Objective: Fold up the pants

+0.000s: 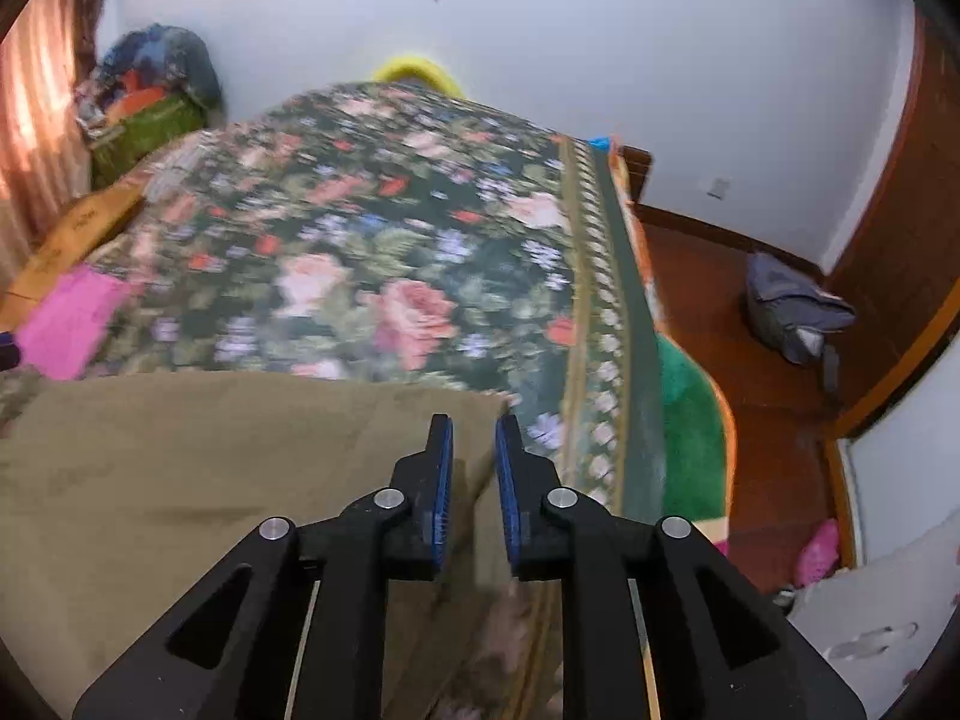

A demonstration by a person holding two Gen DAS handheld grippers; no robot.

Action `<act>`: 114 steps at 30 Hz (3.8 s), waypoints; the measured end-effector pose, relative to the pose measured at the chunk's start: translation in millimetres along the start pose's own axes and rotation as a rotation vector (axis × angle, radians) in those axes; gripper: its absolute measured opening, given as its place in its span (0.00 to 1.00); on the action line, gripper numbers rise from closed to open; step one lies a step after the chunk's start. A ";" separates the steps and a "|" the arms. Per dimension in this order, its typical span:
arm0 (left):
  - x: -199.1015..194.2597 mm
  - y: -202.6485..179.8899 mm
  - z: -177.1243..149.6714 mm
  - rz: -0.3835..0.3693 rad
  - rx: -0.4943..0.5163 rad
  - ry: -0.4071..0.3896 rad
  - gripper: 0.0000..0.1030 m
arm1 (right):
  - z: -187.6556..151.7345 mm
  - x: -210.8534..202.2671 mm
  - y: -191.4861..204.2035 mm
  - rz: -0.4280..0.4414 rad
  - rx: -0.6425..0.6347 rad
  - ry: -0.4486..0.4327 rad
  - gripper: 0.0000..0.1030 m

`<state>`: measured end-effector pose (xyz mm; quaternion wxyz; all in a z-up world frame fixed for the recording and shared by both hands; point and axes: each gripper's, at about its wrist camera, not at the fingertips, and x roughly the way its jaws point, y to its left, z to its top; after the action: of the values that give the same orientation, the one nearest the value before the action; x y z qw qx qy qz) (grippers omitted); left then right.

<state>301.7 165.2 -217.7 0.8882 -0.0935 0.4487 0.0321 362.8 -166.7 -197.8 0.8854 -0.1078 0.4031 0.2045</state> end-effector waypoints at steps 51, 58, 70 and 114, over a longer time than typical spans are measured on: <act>-21.6 -3.5 -136.1 -0.252 -0.316 0.168 0.99 | -110.4 -69.4 136.2 0.232 -0.103 0.137 0.47; 1.3 7.3 -117.1 -0.272 -0.341 0.161 0.99 | -115.7 -69.5 133.8 0.259 -0.081 0.141 0.47; -2.2 10.0 -95.7 -0.199 -0.300 0.056 0.58 | -115.5 -68.6 128.3 0.258 -0.061 0.150 0.48; -164.1 -58.9 -121.6 -0.058 0.049 -0.247 0.25 | -93.2 -66.7 221.0 0.410 -0.174 0.193 0.51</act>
<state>116.1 88.2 -148.4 0.9393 -0.0802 0.3335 0.0067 161.7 -20.8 -213.7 0.7701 -0.1187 0.4802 0.4029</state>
